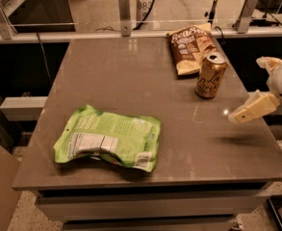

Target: Move orange can near green rice chip bag

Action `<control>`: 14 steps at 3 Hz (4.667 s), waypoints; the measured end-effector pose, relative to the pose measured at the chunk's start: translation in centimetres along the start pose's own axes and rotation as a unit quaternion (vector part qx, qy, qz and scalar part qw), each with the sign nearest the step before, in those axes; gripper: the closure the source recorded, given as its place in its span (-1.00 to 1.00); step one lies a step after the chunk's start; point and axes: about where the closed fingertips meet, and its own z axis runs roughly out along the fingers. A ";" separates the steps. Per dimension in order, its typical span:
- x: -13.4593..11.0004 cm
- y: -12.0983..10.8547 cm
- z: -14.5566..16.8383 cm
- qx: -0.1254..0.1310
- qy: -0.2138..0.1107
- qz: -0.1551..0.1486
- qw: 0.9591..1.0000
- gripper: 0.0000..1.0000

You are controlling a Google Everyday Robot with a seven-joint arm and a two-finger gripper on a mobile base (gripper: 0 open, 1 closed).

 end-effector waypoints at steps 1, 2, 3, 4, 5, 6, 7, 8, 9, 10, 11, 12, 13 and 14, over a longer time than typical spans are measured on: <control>-1.1 -1.3 1.4 0.007 -0.036 -0.001 0.999 -1.00; -2.6 -2.1 3.2 0.000 -0.067 -0.012 0.998 -1.00; -3.7 -2.7 5.9 -0.028 -0.095 -0.020 0.995 -1.00; -4.0 -3.2 8.7 -0.054 -0.112 -0.019 0.992 -1.00; -4.6 -3.6 10.7 -0.070 -0.121 -0.024 0.990 -0.63; -5.7 -3.2 11.0 -0.078 -0.127 -0.036 0.988 -0.16; -7.5 -2.1 10.5 -0.087 -0.131 -0.053 0.986 0.30; -9.8 -0.4 9.4 -0.095 -0.137 -0.079 0.983 0.77; -12.2 1.4 7.5 -0.104 -0.155 -0.099 0.977 1.00; -12.4 1.4 7.5 -0.105 -0.156 -0.100 0.977 1.00; -14.0 2.9 8.1 -0.118 -0.182 -0.107 0.970 1.00; -16.8 5.5 9.0 -0.144 -0.242 -0.121 0.952 1.00; -19.5 8.4 9.6 -0.176 -0.300 -0.129 0.929 1.00; -21.2 11.4 10.3 -0.212 -0.341 -0.126 0.907 1.00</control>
Offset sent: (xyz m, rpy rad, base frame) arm 0.0672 0.0336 0.0043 0.1436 -0.1347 0.1071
